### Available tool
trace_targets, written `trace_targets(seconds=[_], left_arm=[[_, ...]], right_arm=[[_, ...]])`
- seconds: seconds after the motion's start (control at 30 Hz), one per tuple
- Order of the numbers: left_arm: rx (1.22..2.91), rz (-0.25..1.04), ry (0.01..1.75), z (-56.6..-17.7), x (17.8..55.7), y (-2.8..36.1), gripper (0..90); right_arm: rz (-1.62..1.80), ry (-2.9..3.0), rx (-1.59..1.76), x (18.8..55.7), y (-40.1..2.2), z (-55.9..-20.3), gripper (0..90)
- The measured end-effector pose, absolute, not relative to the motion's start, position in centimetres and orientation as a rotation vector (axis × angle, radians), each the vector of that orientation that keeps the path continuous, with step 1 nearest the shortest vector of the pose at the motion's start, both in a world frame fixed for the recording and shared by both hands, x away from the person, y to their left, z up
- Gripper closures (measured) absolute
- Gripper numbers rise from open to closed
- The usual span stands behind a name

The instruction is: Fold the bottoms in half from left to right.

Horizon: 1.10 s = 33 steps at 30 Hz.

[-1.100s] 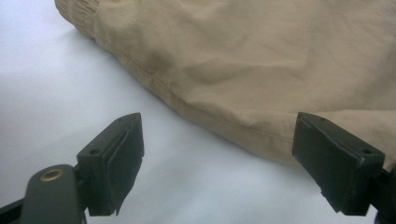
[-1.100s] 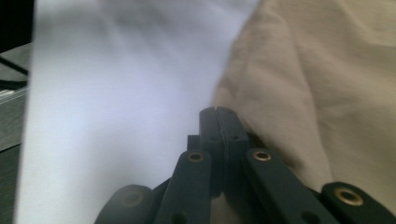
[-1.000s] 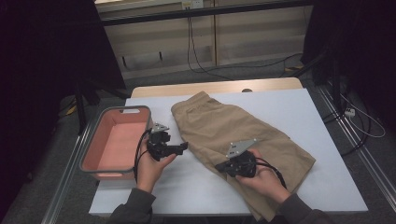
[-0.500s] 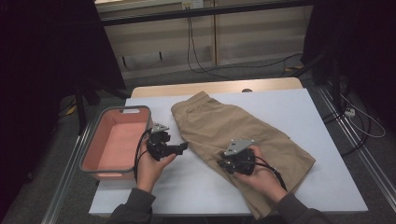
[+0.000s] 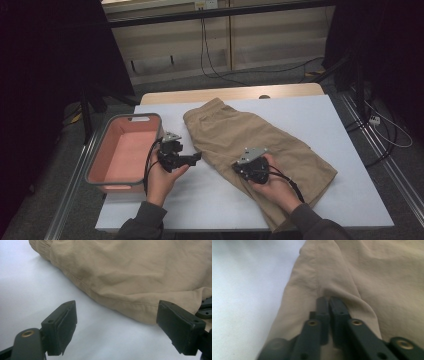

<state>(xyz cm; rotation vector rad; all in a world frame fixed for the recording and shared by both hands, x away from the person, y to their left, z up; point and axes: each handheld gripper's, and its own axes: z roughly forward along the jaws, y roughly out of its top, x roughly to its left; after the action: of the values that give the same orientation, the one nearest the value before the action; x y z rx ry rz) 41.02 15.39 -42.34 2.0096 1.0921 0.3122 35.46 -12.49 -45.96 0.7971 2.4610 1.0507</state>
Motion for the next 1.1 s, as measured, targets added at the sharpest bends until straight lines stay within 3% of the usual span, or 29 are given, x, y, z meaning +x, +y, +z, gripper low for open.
trace_targets(seconds=[0.6, 1.1], left_arm=[[2.013, 0.315, 1.091, -42.4, 41.0, 15.5, 16.9], [2.009, 0.317, 1.092, -42.2, 41.0, 15.7, 16.9]], right_arm=[[1.240, 2.554, 0.796, 33.5, -12.1, -44.0, 90.0], [1.287, 2.724, 0.686, 31.2, -10.4, -44.9, 87.1]])
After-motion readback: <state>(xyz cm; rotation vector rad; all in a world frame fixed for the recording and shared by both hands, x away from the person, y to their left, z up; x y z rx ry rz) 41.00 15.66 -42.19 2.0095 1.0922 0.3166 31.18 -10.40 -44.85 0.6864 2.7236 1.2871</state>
